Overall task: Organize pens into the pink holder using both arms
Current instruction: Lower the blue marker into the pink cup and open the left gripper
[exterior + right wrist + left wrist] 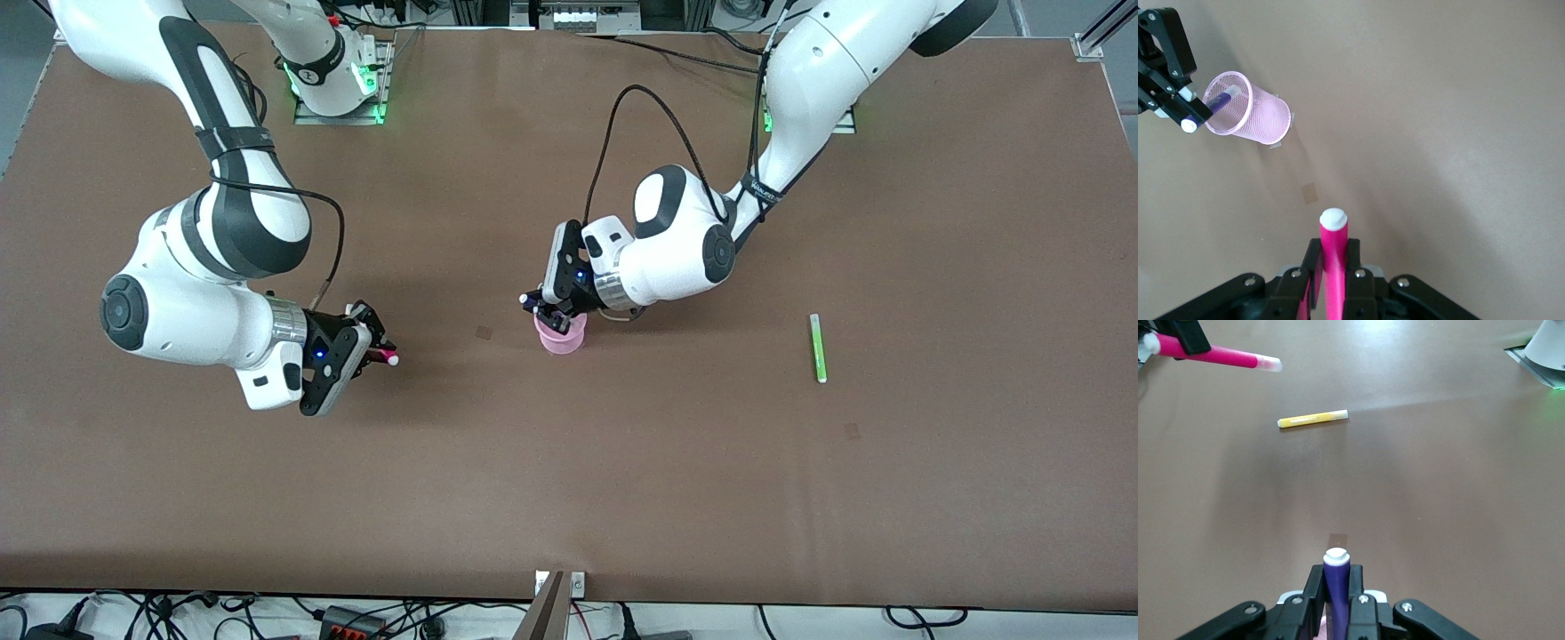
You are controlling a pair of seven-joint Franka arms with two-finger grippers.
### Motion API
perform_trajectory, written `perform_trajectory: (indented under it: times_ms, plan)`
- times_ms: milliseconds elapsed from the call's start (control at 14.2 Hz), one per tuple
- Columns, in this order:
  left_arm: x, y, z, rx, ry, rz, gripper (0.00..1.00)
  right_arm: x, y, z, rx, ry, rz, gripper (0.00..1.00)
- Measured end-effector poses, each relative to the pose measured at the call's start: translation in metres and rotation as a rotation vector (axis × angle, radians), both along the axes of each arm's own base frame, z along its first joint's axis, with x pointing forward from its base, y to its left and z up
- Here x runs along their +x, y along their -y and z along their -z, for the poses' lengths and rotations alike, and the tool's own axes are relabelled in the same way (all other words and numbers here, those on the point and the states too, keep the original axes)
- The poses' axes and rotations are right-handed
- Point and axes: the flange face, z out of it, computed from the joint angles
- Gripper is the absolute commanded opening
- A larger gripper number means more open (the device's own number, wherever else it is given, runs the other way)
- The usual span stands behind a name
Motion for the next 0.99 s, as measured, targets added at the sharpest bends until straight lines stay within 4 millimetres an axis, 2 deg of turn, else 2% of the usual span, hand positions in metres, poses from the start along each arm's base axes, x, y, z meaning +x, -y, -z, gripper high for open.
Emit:
perform_trajectory:
  times_ms: [283,353,495,565,989]
  plan:
    - [-0.001,-0.003,0.026,0.007,-0.004,0.030,0.04,0.000,-0.001,0.001,0.002,0.005,-0.018,0.00]
    - [-0.002,-0.003,0.030,0.008,-0.005,0.035,0.20,0.000,-0.001,0.002,0.002,0.004,-0.020,0.00]
    - [-0.002,-0.004,0.033,0.008,-0.005,0.036,0.97,0.000,-0.001,0.007,0.002,-0.002,-0.022,0.00]
    - [-0.001,-0.004,0.033,0.008,-0.002,0.037,1.00,0.000,-0.002,0.009,0.002,-0.004,-0.023,0.00]
    - [0.007,-0.013,0.031,0.006,0.011,0.028,1.00,0.000,-0.003,0.010,0.002,-0.005,-0.026,0.00]
